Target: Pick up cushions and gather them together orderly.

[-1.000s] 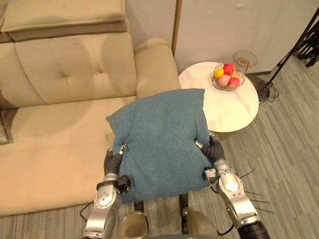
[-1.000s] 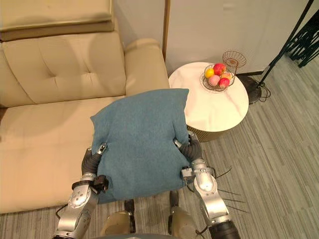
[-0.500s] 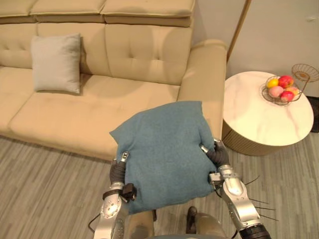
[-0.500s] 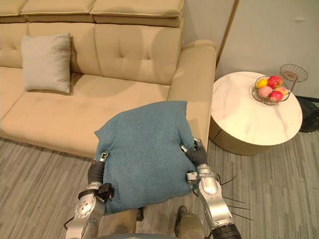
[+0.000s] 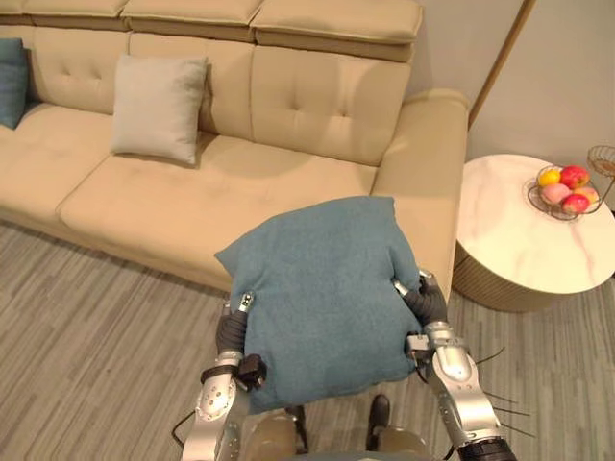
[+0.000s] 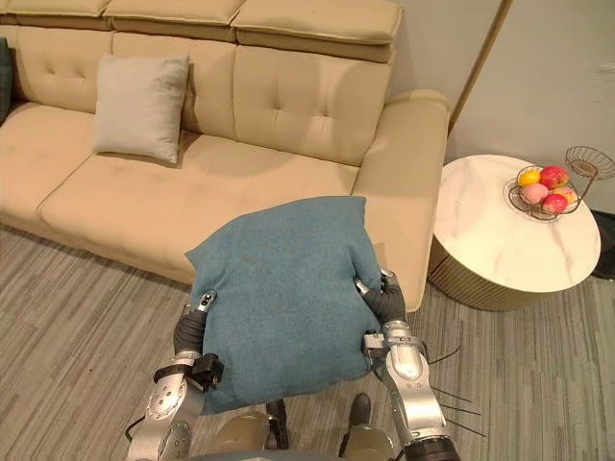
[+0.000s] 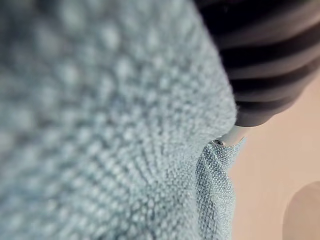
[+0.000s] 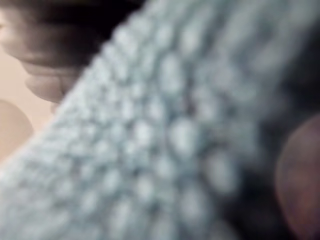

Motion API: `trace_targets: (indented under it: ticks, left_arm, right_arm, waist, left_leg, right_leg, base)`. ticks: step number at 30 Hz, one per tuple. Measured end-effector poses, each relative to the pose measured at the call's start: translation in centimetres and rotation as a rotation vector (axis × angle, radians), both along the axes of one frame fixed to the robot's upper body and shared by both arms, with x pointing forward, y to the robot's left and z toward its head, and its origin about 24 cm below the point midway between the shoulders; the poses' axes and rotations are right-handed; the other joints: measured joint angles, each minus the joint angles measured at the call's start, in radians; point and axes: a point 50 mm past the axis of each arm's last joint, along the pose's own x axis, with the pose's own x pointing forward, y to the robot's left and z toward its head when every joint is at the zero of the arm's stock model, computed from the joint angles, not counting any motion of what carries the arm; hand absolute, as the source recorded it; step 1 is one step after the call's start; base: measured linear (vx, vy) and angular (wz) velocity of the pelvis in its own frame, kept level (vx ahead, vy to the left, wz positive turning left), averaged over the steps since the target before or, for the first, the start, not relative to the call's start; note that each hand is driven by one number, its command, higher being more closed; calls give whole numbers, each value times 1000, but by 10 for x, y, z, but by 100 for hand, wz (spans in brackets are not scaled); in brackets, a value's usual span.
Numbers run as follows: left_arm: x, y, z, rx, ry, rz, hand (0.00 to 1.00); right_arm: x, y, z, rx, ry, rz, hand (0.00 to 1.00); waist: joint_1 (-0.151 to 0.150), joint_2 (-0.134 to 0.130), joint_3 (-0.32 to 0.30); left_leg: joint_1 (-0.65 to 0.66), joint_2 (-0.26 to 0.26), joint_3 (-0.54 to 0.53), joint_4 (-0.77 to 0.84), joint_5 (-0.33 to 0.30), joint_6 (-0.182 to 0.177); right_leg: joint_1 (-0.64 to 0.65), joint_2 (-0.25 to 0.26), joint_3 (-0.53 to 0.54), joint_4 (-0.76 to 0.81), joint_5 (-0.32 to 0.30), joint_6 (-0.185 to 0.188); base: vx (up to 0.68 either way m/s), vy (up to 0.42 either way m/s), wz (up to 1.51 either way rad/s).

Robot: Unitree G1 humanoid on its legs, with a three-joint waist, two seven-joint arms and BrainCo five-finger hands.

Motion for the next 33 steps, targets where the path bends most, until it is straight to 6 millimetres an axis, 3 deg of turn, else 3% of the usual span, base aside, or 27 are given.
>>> trace_targets:
  ticks: [3,4,5,6,7,9,11,12,14,15,16,17,19,21,22,23,25,26,27,28,31,32,33]
  left_arm:
    - [0,0,0,3,2,-6,100]
    - [-2,1,-1,10,8,-11,100]
    - [-3,1,-2,18,14,-15,100]
    - [-4,1,-3,15,19,-14,100]
    - [-4,1,-3,17,21,-15,100]
    - [-4,5,-3,40,19,-23,100]
    - [0,6,0,49,5,-31,100]
    - [2,6,1,54,0,-35,100]
    - [6,2,2,62,-8,-56,100]
    - [6,0,1,64,-3,-65,100]
    - [6,-6,-1,66,0,-86,100]
    - [6,-10,-1,59,2,-97,100]
    - [8,-15,0,42,-9,-106,100]
    - [6,-17,-1,28,0,-103,100]
    - [5,-17,-2,20,1,-102,100]
    - [4,-18,-2,7,-1,-97,100]
    - [5,-20,2,-7,-18,-94,100]
    - [5,-20,6,-13,-37,-90,100]
    - [6,-20,8,-12,-46,-89,100]
    - [6,-20,9,-11,-51,-88,100]
    - [5,-21,7,-3,-43,-89,100]
    - [5,-21,7,6,-44,-91,100]
    - [4,-22,7,5,-42,-92,100]
  right_arm:
    - [-2,-1,-2,1,8,-3,100]
    - [-5,-1,-5,4,21,-6,100]
    - [-7,-1,-7,8,31,-9,100]
    - [-8,-1,-9,9,41,-12,100]
    - [-10,-1,-11,10,49,-13,100]
    - [-11,1,-12,20,54,-8,100]
    - [-11,0,-12,19,53,-9,100]
    - [-11,-1,-12,19,52,-12,100]
    - [-13,-5,-13,17,58,-29,100]
    - [-16,-8,-15,15,65,-38,100]
    - [-20,-14,-17,10,78,-58,100]
    - [-23,-19,-19,7,88,-75,100]
    - [-29,-20,-18,16,88,-89,100]
    - [-36,-22,-9,14,59,-100,100]
    - [-39,-22,0,14,26,-103,100]
    - [-40,-22,8,15,-10,-102,100]
    - [-40,-21,17,21,-51,-109,100]
    - [-39,-22,21,21,-68,-110,100]
    - [-39,-22,22,21,-72,-111,100]
    - [-39,-22,22,22,-73,-113,100]
    - [-39,-23,17,20,-50,-127,100]
    - [-39,-23,16,20,-48,-129,100]
    - [-39,-25,16,15,-47,-133,100]
  waist:
    - [-7,-7,3]
    - [-18,-20,-1]
    - [-31,-32,-5]
    - [-32,-34,-4]
    - [-33,-28,-3]
    - [-59,-24,3]
    - [-75,-35,13]
    - [-80,-39,17]
    - [-94,-54,19]
    - [-105,-53,16]
    - [-109,-34,9]
    - [-112,-2,-8]
    - [-126,11,-14]
    - [-117,14,-12]
    - [-108,12,-12]
    - [-97,16,-12]
    - [-77,11,-15]
    - [-72,8,-15]
    - [-65,8,-15]
    - [-52,6,-14]
    - [-51,6,-14]
    - [-50,6,-14]
    - [-53,24,-23]
  left_leg:
    - [-17,-20,-17,85,-62,27]
    - [-15,-45,-39,107,-87,32]
    - [-10,-72,-58,117,-102,49]
    - [12,-96,-75,110,-113,69]
    - [25,-97,-89,110,-114,73]
    - [50,-97,-138,105,-125,89]
    - [80,-114,-160,80,-132,87]
    - [94,-122,-165,70,-134,88]
    - [149,-159,-187,56,-167,80]
    - [161,-164,-201,59,-182,76]
    - [184,-158,-226,53,-205,55]
    - [193,-124,-237,38,-214,35]
    - [162,-77,-221,138,-200,-21]
    - [93,-15,-159,386,-152,-86]
    - [43,36,-101,556,-64,-89]
    - [-6,100,-48,698,-59,-64]
    - [-47,157,33,759,-102,3]
    - [-74,169,50,716,-128,37]
    - [-90,174,47,669,-140,39]
    - [-102,171,28,584,-146,28]
    - [-95,149,-71,331,-122,-10]
    - [-73,135,-108,212,-85,-47]
    - [-51,133,-147,105,11,-57]
  right_leg:
    - [-43,-52,-14,177,-108,31]
    - [-59,-85,-11,281,-153,33]
    - [-88,-118,16,374,-162,30]
    - [-187,-139,99,580,-128,-14]
    - [-219,-131,121,621,-152,-11]
    - [-254,-36,177,547,-206,18]
    - [-268,8,187,411,-188,36]
    - [-272,18,184,354,-165,33]
    - [-275,29,173,158,-34,16]
    - [-257,30,175,153,18,-23]
    - [-250,33,160,173,81,-71]
    - [-250,51,122,202,38,-81]
    - [-220,75,74,210,0,-103]
    - [-154,118,62,201,-25,-129]
    - [-104,141,79,184,-50,-136]
    - [-56,161,108,169,-74,-141]
    - [-5,173,168,151,-94,-149]
    - [18,167,205,137,-99,-150]
    - [26,164,229,133,-100,-149]
    - [33,154,263,132,-105,-140]
    - [57,128,312,134,-111,-130]
    - [57,118,327,144,-130,-97]
    - [56,122,350,143,-153,-52]
  base:
    - [27,134,27]
    - [17,72,49]
    - [98,133,48]
    - [151,108,40]
    - [226,127,36]
    - [209,41,54]
    - [187,2,47]
    - [258,-32,51]
    - [323,-78,54]
    - [411,-129,56]
    - [557,-186,46]
    - [584,-182,41]
    - [534,-171,33]
    - [472,-157,-11]
    - [436,-100,-55]
    - [420,-71,-68]
    - [362,6,-86]
    - [375,59,-90]
    - [289,83,-96]
    - [268,139,-94]
    - [236,235,-86]
    - [202,310,-89]
    - [246,425,-99]
